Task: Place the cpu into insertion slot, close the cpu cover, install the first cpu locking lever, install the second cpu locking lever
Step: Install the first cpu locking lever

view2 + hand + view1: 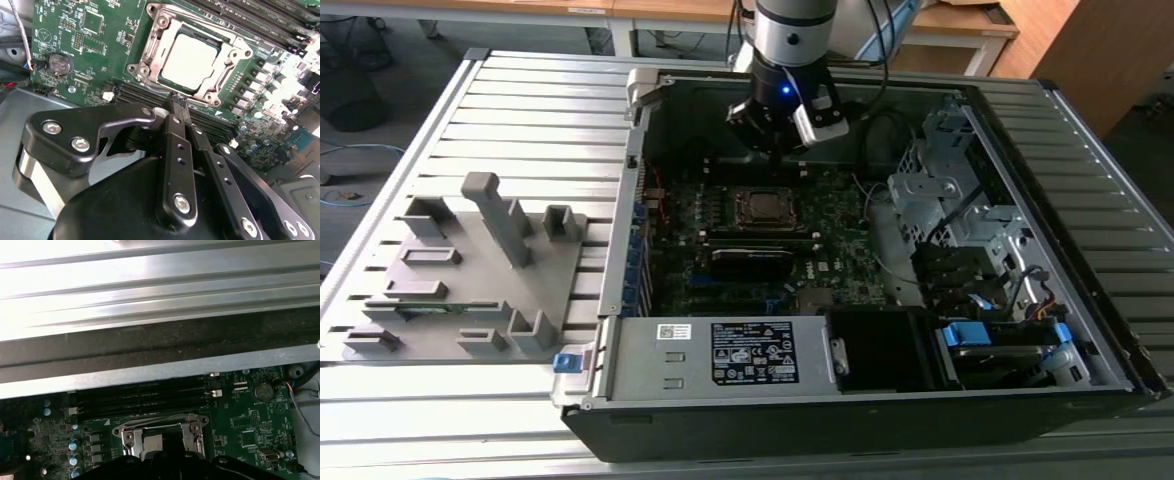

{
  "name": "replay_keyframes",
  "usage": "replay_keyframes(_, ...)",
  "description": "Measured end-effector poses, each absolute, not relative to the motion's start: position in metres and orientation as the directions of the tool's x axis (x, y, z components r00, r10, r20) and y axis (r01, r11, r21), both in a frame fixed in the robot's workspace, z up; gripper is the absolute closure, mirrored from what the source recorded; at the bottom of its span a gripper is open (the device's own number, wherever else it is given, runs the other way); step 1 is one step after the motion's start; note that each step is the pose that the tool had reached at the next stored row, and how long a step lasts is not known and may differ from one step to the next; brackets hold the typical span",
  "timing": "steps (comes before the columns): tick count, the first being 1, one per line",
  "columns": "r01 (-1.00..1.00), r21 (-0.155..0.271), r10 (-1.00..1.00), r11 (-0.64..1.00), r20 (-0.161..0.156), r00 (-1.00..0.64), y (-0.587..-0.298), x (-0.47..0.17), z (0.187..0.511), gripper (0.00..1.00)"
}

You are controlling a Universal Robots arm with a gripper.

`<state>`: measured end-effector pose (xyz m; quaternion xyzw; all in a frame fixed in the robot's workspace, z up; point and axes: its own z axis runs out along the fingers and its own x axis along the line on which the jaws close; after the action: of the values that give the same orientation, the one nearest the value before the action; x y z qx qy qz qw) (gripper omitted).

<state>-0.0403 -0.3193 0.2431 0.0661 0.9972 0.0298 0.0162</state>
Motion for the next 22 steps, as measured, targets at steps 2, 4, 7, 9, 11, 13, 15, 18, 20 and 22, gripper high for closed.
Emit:
replay_keyframes(2,0.120,0.061,0.122,0.991,-0.028,-0.992,-0.3195,-0.0401,0.2429,0.89)
replay_keyframes(4,0.108,0.060,0.110,0.992,-0.028,-0.993,-0.3197,-0.0401,0.2427,0.89)
replay_keyframes(7,0.088,0.060,0.089,0.994,-0.028,-0.996,-0.3199,-0.0400,0.2425,0.89)
replay_keyframes(9,0.074,0.060,0.075,0.995,-0.028,-0.997,-0.3201,-0.0400,0.2425,0.89)
replay_keyframes(11,0.062,0.059,0.064,0.996,-0.028,-0.998,-0.3203,-0.0401,0.2425,0.89)
replay_keyframes(13,0.060,0.059,0.062,0.996,-0.028,-0.998,-0.3203,-0.0401,0.2425,0.89)
replay_keyframes(15,0.060,0.059,0.062,0.996,-0.028,-0.998,-0.3203,-0.0401,0.2425,0.89)
replay_keyframes(18,0.060,0.059,0.062,0.996,-0.028,-0.998,-0.3203,-0.0400,0.2425,0.89)
replay_keyframes(20,0.060,0.059,0.062,0.996,-0.028,-0.998,-0.3203,-0.0400,0.2425,0.89)
replay_keyframes(22,0.060,0.059,0.062,0.996,-0.026,-0.998,-0.3203,-0.0400,0.2425,0.89)
